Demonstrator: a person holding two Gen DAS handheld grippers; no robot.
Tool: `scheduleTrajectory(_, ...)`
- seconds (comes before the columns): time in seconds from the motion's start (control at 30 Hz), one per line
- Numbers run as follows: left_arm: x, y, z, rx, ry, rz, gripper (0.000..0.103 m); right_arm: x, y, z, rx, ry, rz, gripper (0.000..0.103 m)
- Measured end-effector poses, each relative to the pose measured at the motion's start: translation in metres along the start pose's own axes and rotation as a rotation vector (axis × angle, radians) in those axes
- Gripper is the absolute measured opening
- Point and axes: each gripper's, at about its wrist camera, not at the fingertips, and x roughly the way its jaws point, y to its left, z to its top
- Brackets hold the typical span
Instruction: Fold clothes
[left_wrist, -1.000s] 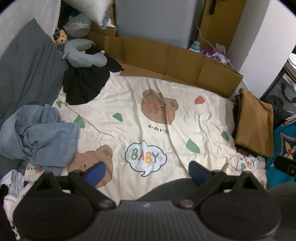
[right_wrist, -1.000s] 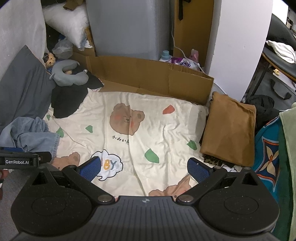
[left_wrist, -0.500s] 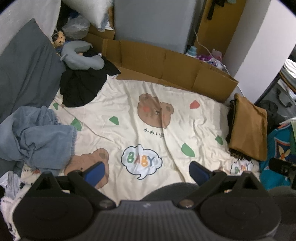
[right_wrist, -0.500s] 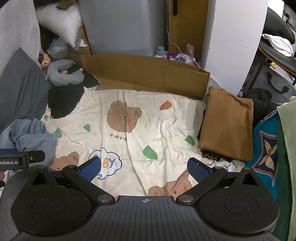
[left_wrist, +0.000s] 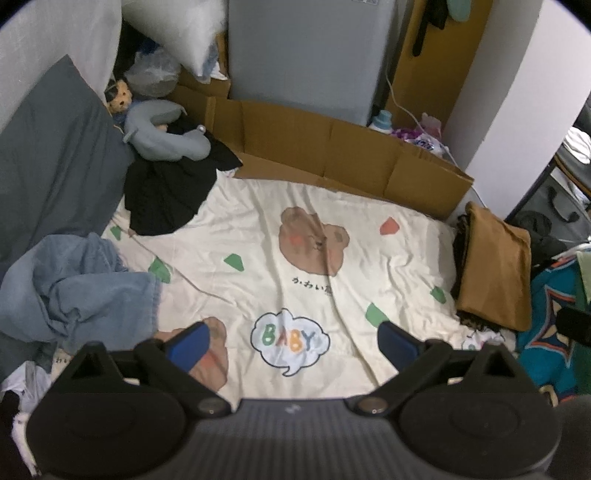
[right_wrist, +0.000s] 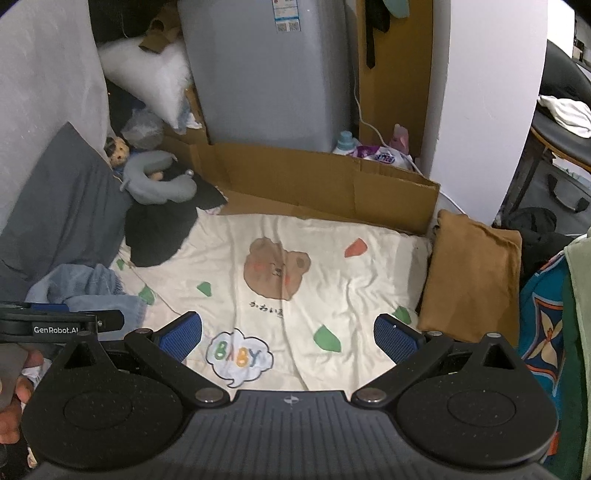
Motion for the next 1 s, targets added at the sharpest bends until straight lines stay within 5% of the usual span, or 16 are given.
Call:
scheduleTrajectory(0.33, -0.015, 0.034, -0.001, 0.012, -0.038, 0.04, 0.096, -0.004, -0.005, -0.005, 0.017, -0.007, 0.022, 0.102)
scheduleTrajectory(1.0, 0.019, 0.131, 0.012, -0.131, -0.051, 0.076, 0.092, 0.053, -0.006, 0.003, 0.072, -0.048, 0.006, 0.102)
